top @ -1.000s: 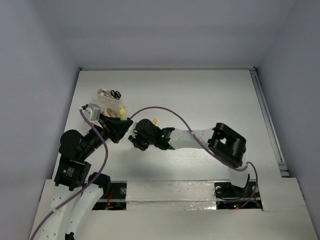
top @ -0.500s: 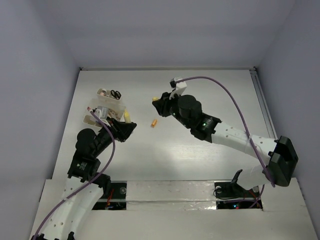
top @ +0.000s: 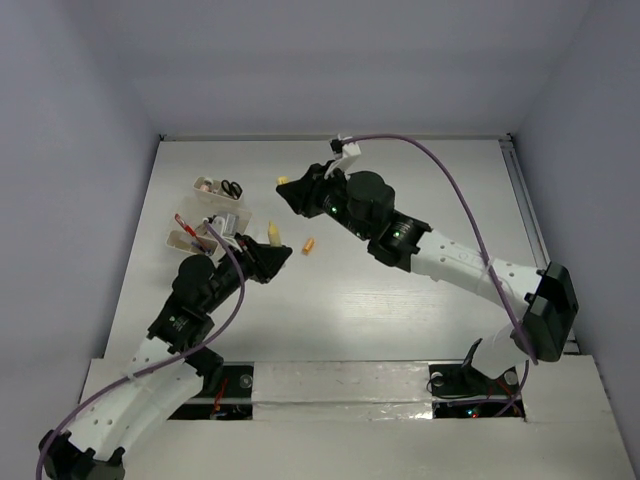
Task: Sort the stationery into containers
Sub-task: Close the pen cap on the pen.
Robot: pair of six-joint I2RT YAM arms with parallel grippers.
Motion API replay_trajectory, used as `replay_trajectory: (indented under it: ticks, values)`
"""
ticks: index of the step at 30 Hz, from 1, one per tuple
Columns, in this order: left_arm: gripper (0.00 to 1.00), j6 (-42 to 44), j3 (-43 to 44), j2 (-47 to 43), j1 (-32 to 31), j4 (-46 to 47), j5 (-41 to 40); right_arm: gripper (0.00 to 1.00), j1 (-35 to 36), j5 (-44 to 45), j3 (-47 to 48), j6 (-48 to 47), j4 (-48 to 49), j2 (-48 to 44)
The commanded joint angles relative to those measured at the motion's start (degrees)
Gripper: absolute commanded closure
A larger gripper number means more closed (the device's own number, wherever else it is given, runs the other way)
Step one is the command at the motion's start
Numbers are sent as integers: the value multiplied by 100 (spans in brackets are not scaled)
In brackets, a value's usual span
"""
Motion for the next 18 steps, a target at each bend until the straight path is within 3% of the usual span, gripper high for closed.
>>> replay_trajectory:
  ticks: [1,18]
  values:
    - [100,99,-7,127,-52,579,-155,100,122,-202,487,14,127,119]
    - [100,231,310,408,-52,667,-260,100,412,211,707,-311,-164,497]
